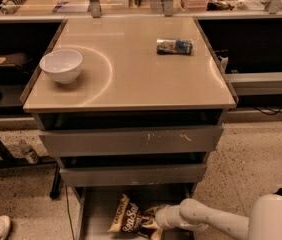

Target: Pick brown chip bag from bottom drawer and place on counter

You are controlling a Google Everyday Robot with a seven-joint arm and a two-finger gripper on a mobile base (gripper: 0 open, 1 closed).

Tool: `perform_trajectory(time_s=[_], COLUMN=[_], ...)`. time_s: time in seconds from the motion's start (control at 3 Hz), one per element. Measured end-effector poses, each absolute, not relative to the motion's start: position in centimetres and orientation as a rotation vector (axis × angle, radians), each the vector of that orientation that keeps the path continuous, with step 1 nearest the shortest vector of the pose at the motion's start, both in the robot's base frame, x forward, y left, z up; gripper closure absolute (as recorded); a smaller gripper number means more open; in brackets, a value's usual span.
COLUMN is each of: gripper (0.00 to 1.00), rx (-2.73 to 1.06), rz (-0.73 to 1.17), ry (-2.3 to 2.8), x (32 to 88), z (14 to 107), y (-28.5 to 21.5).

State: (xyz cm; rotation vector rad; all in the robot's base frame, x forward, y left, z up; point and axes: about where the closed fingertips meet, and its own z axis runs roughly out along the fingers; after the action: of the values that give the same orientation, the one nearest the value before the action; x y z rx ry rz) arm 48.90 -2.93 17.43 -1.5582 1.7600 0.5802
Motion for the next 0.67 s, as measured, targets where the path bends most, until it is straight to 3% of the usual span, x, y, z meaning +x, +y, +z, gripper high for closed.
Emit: perform_trajectory(time_s=[0.67], gripper=[1.00], rx=[-1.537], rz=[0.602], ry=[1.665], x=[47.4], z=[26.2], y=[-9.8])
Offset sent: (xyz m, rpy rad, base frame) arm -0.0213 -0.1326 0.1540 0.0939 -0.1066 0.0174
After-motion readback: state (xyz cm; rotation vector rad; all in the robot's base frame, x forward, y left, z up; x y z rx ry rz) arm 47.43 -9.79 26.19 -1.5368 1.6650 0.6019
